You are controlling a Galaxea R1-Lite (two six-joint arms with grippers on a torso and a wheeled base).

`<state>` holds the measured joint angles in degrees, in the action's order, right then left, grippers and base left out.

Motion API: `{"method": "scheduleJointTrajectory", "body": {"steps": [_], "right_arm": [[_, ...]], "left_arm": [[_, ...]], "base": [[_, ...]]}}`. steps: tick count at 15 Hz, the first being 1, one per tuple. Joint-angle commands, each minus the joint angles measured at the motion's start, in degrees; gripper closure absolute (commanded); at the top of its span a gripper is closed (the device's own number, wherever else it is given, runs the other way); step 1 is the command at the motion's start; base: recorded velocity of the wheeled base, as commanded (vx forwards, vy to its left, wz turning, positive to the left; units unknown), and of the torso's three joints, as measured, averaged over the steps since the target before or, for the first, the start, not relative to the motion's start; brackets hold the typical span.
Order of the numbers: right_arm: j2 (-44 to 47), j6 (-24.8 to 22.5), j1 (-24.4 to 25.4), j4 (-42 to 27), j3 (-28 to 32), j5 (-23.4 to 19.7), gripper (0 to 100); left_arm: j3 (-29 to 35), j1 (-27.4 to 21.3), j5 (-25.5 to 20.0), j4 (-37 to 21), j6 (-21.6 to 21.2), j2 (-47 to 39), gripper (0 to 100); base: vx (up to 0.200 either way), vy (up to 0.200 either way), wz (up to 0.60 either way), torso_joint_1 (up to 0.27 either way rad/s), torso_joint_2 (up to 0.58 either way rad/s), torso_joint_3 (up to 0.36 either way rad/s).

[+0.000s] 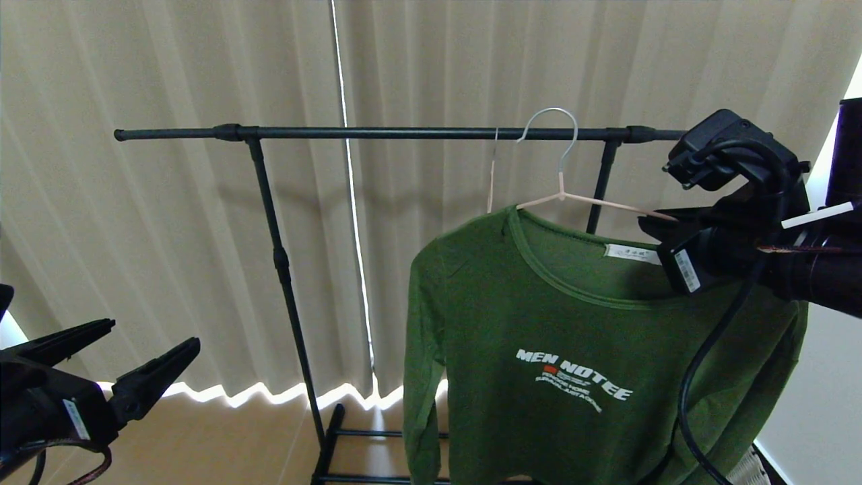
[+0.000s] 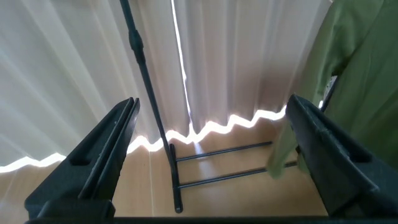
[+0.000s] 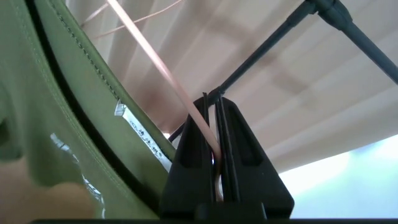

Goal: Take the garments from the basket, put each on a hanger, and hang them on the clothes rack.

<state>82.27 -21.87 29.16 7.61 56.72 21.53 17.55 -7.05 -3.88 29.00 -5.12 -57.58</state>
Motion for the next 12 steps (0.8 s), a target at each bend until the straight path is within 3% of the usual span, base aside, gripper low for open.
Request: {"method": "scheduleJointTrajectory", "body": {"steps": [1,10,12], "right_arm": [[0.3,0.0,0.0,0.0,0.1,0.0,100],[0.3,0.0,0.0,0.0,0.0,0.0,100],[0.3,0.0,-0.1,0.0,0.1,0.0,100]], "left_arm": [[0.0,0.0,0.0,0.0,0.0,-0.1,0],[-0.1,0.0,0.1,0.0,-0.1,0.0,0],[-0.6,0.5,0.0,0.1,-0.2,-0.1,0]], "base": [[0.000,0.200,0.00,0.002,0.00,-0.002],[0.000,0.200,0.00,0.003,0.00,0.001],[0.000,0.000,0.00,0.000,0.00,0.000]]}}
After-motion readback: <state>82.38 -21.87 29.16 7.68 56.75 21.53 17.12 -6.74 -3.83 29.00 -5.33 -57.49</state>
